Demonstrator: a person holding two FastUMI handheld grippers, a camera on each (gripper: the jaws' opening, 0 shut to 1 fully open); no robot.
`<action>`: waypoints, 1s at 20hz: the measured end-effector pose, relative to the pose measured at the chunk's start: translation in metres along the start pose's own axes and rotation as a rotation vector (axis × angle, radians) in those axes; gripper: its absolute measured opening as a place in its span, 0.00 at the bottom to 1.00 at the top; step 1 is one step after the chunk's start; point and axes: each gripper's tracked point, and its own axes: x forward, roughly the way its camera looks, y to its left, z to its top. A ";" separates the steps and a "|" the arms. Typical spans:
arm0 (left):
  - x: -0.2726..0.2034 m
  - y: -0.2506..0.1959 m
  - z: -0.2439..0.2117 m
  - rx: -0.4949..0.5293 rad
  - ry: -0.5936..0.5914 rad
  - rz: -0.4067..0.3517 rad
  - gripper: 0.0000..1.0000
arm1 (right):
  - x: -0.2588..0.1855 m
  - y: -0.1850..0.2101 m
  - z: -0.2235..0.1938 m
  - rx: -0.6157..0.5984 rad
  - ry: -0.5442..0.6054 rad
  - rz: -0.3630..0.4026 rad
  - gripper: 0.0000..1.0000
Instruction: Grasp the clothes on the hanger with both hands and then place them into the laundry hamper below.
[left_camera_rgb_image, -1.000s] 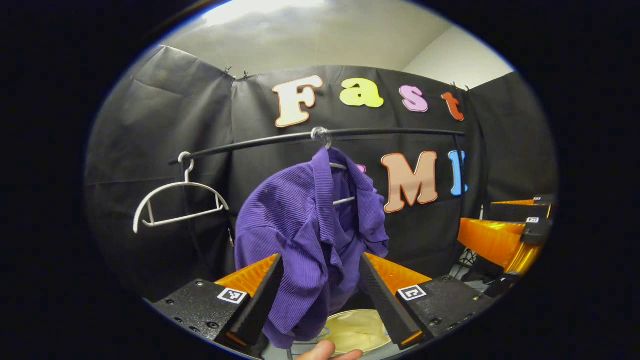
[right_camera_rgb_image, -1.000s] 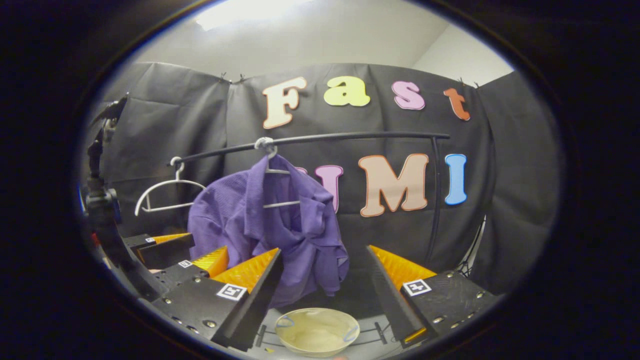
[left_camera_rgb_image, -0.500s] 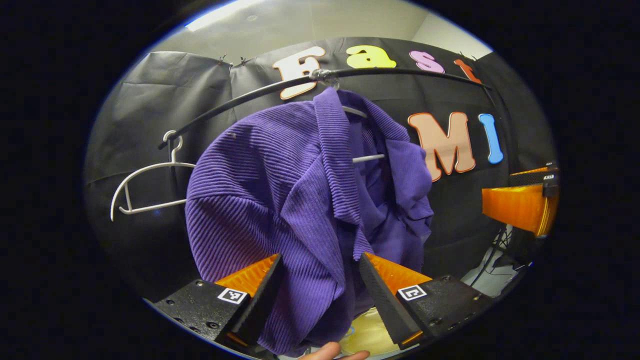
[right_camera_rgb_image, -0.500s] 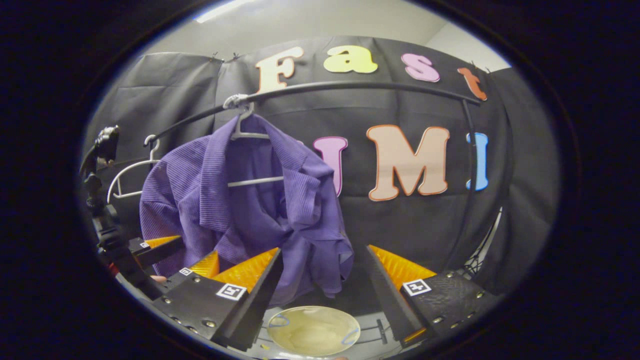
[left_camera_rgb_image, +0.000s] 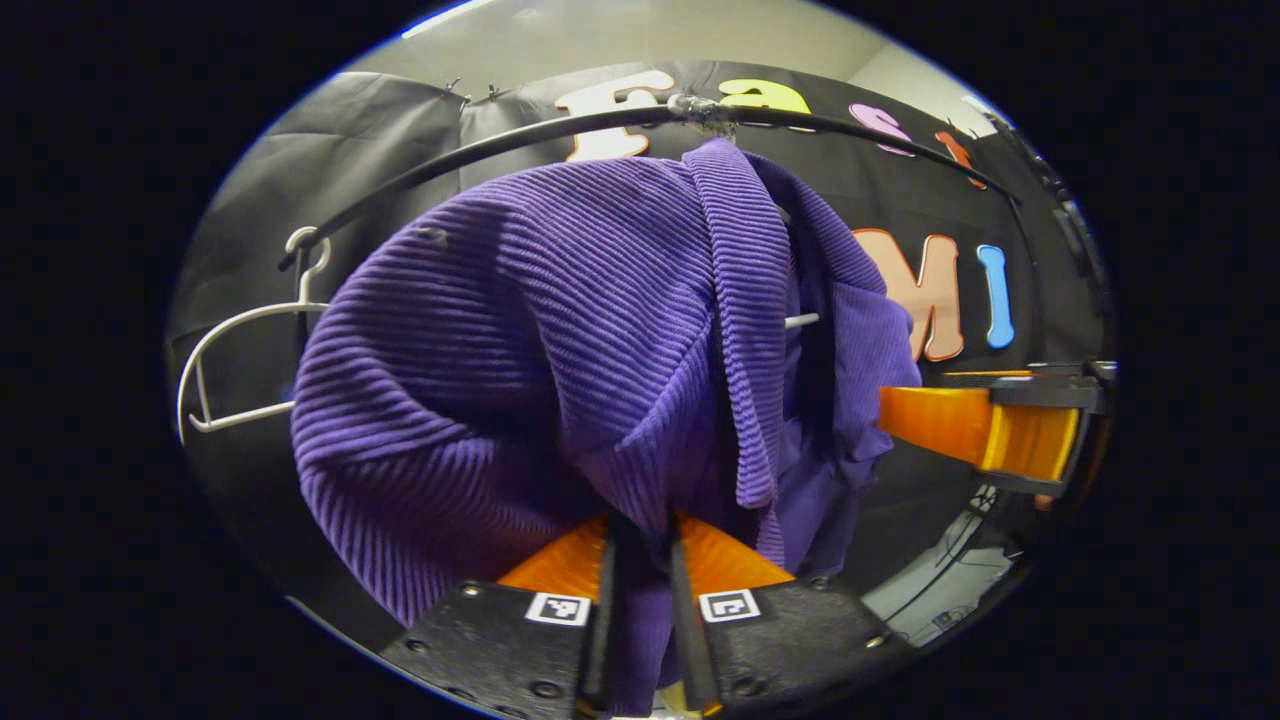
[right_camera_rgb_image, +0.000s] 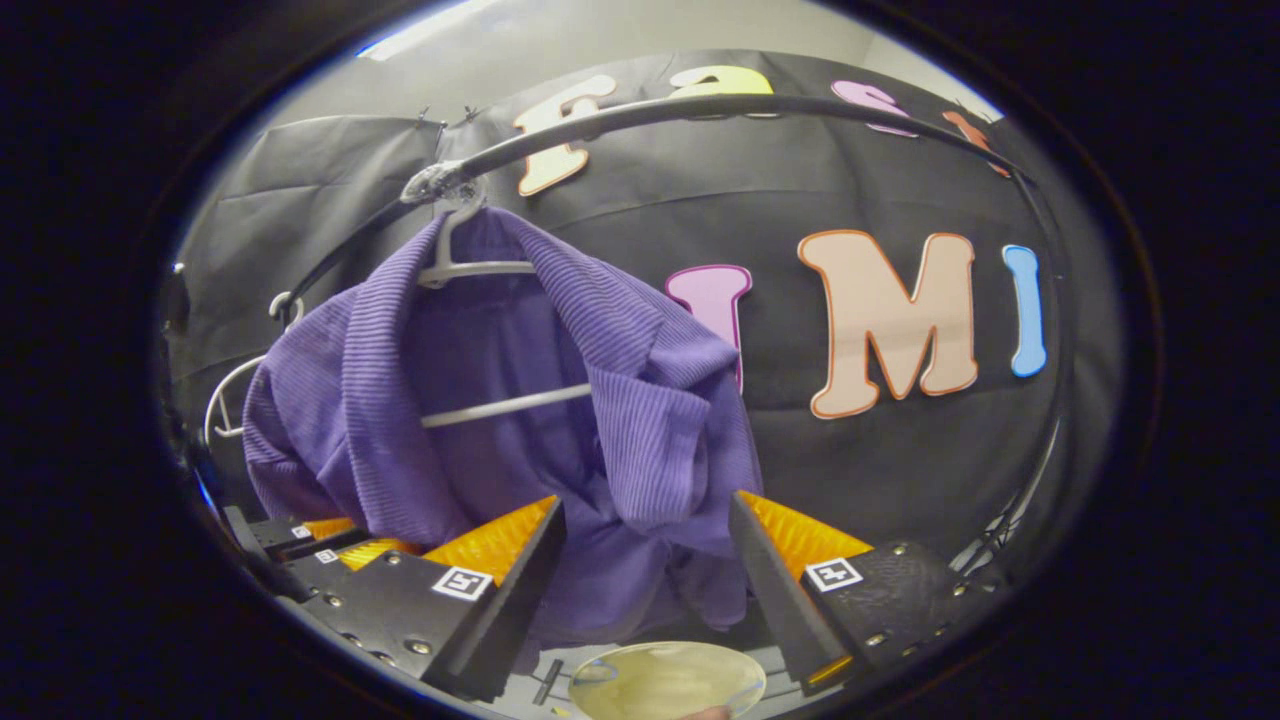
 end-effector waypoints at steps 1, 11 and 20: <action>0.000 -0.003 0.001 -0.005 0.001 -0.027 0.15 | 0.007 0.000 0.003 0.006 -0.003 0.003 0.98; -0.029 -0.008 0.006 0.054 0.067 -0.156 0.00 | 0.045 -0.005 0.005 0.085 0.051 -0.092 0.27; -0.117 0.010 0.054 -0.017 -0.023 -0.227 0.00 | -0.028 0.002 0.031 0.138 0.077 -0.163 0.05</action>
